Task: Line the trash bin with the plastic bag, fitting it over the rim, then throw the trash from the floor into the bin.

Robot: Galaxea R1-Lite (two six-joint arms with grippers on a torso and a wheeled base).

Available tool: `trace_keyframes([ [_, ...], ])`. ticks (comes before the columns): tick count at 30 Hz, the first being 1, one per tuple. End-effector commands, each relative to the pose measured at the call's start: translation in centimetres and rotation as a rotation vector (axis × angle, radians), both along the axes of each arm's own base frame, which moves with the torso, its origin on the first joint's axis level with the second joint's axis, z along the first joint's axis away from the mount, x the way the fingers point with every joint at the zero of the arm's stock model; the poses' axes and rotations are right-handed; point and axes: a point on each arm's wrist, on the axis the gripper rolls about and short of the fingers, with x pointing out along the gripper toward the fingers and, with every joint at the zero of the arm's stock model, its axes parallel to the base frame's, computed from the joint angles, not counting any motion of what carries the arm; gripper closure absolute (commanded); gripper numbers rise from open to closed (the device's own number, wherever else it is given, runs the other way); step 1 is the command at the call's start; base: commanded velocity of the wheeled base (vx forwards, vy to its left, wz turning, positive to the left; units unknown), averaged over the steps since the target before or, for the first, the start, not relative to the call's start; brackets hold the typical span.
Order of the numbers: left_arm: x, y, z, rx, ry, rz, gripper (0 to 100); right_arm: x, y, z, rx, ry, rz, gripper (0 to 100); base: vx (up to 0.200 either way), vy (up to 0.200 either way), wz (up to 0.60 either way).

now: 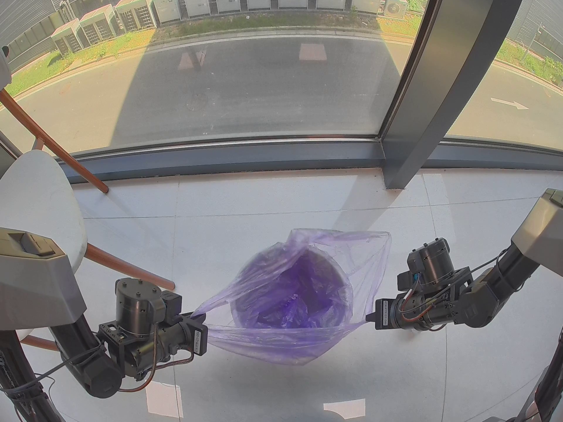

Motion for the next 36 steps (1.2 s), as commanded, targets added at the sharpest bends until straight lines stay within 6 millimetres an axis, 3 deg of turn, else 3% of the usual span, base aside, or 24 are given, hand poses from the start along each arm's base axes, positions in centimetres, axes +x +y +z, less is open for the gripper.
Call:
trace_keyframes([
  [1, -2.2, 1.0, -1.0, 0.014, 0.029, -0.005, 100, -1.6, -0.3, -0.5, -0.018, 0.037, 0.017, 100, 0.000, 0.000, 0.00],
  [8, -3.9, 1.8, -4.0, 0.045, 0.077, -0.009, 100, -3.0, 0.1, -0.3, -0.022, 0.047, 0.054, 100, 0.000, 0.000, 0.00],
  [13, -3.8, 1.7, -3.6, 0.031, 0.064, -0.017, 100, -4.4, 0.8, -0.2, -0.026, 0.059, 0.102, 100, 0.000, 0.000, 0.00],
  [26, -3.7, 2.0, -3.9, 0.117, 0.050, -0.207, 100, -5.2, 1.2, -1.0, -0.042, 0.092, 0.168, 100, 0.000, 0.000, 0.00],
  [36, -2.6, 5.0, -4.3, 0.154, 0.061, -0.137, 100, -6.0, 0.6, -4.0, -0.149, 0.138, 0.305, 100, 0.000, 0.000, 0.00],
])
